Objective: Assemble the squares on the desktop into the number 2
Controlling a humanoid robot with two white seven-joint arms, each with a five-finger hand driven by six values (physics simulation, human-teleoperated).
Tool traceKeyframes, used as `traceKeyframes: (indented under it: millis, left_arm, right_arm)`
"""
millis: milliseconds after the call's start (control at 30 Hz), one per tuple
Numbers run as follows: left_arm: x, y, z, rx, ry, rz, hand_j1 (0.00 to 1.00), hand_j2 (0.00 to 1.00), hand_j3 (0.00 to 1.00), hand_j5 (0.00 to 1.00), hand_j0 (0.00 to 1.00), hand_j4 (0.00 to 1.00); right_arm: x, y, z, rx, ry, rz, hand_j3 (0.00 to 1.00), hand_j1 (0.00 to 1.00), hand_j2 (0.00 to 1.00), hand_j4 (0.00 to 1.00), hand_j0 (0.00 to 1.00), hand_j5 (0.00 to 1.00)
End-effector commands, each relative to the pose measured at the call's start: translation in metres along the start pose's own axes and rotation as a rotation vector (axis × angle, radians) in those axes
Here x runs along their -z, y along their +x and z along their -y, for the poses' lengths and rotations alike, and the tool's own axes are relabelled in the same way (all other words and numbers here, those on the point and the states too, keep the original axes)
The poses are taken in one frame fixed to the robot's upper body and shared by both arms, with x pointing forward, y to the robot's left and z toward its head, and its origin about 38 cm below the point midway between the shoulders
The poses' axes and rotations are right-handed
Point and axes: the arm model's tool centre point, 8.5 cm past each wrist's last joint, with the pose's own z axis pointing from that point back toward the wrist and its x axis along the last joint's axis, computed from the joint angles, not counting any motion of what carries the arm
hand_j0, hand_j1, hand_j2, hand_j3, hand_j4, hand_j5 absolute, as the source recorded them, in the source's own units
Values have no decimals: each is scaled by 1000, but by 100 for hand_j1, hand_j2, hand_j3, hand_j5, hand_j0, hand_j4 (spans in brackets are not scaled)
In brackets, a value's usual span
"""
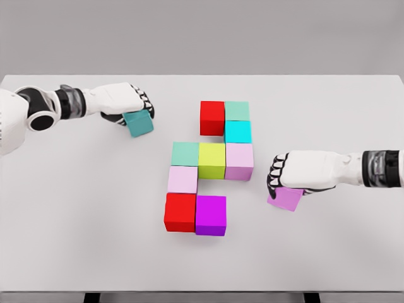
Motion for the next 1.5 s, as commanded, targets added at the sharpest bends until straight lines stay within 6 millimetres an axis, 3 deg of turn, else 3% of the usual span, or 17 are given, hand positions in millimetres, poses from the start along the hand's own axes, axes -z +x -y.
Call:
traceKeyframes:
  millis: [0,500,533,600,633,900,1100,1300,1333,1400,1467]
  left_arm:
    - [3,0,-2,-9,8,-2,65,65,65,65,65,65]
    - [31,9,-27,-23,54,14,65,65,65,65,65,65]
    - [32,11,-28,-21,55,19,65,65,65,65,65,65]
    - [34,14,-30,-18,60,28,65,65,65,65,65,65]
    - [36,15,-31,-17,57,32,65,65,65,65,65,65]
    - [45,23,-31,-18,34,51,65,65,65,65,65,65]
    - [45,24,-31,-18,35,54,66,66,66,66,66,66]
    - [45,24,-29,-21,31,54,67,67,67,67,67,67]
    - [45,24,-28,-23,31,53,73,73,73,73,73,73]
    - [45,24,-29,-29,35,53,100,100,100,100,100,100]
    - [44,23,-30,-31,40,51,100,100,100,100,100,100]
  right_arm:
    - [-3,0,0,19,-8,6,54,54,54,54,54,54]
    - [-14,4,-13,110,10,43,55,55,55,55,55,55]
    - [-14,4,-13,110,11,42,64,64,64,64,64,64]
    - [-16,4,-13,111,14,38,97,97,97,97,97,97]
    - [-17,3,-14,110,18,34,99,99,99,99,99,99]
    - [-25,0,-12,107,20,17,99,99,99,99,99,99]
    - [-75,-22,4,70,19,-118,99,99,99,99,99,99]
    - [-74,-28,-5,11,87,-168,98,98,98,98,98,98]
    - [-75,-29,-6,0,97,-177,98,98,98,98,98,98]
    - [-78,-31,-8,-32,130,-200,93,93,93,93,93,93]
    - [-77,-31,-9,-37,139,-203,86,86,86,86,86,86]
